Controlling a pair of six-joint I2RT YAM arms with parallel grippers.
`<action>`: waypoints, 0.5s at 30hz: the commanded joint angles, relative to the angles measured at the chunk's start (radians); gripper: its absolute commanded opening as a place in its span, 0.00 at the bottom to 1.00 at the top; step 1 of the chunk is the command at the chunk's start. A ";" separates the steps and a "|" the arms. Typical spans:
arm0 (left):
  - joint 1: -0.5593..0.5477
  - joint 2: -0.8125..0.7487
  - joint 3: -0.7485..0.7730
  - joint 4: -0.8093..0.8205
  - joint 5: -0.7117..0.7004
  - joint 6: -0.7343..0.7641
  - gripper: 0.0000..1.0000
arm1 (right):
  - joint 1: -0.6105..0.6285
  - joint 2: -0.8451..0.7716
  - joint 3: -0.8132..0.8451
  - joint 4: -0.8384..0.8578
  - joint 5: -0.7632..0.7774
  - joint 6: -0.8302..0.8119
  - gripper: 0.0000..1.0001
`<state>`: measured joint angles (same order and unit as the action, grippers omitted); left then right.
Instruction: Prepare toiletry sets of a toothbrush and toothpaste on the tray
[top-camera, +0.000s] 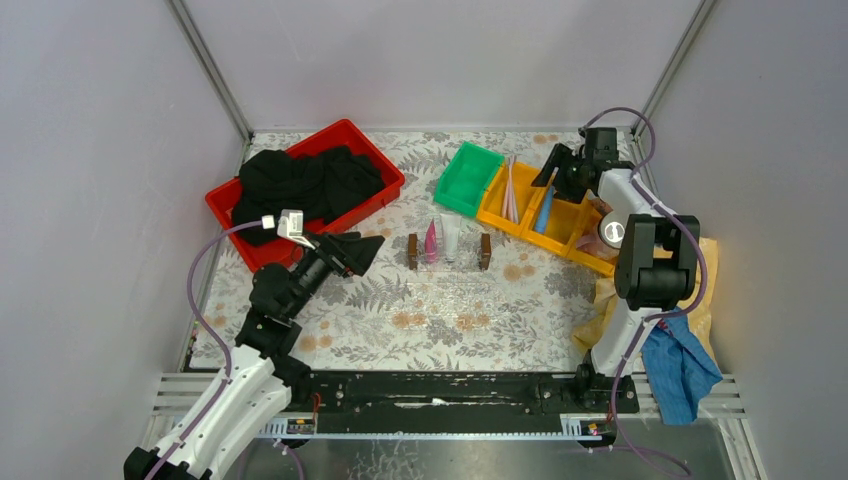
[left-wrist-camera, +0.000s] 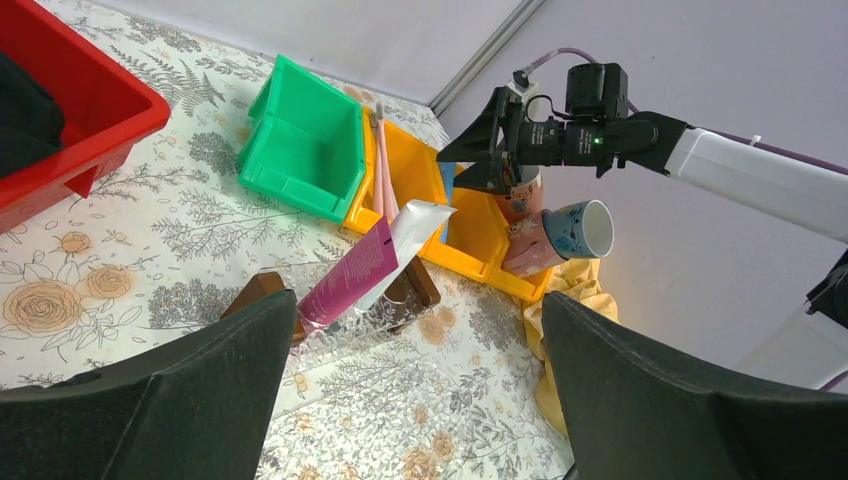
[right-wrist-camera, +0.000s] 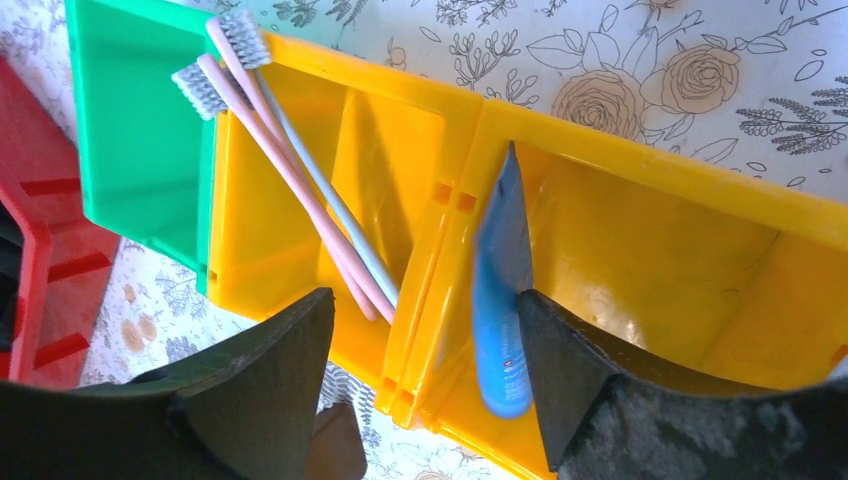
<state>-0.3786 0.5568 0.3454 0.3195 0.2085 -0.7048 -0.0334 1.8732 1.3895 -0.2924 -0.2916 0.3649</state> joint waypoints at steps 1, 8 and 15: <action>0.004 -0.004 -0.005 0.070 -0.008 0.006 1.00 | 0.005 -0.032 -0.002 0.039 -0.015 -0.001 0.71; 0.004 -0.013 -0.001 0.059 -0.008 0.008 1.00 | 0.005 0.021 0.026 0.013 0.037 -0.032 0.59; 0.004 -0.013 0.002 0.057 -0.010 0.008 1.00 | 0.005 0.038 0.034 0.016 0.095 -0.058 0.42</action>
<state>-0.3786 0.5514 0.3454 0.3206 0.2085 -0.7048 -0.0345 1.8992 1.3899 -0.2813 -0.2375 0.3325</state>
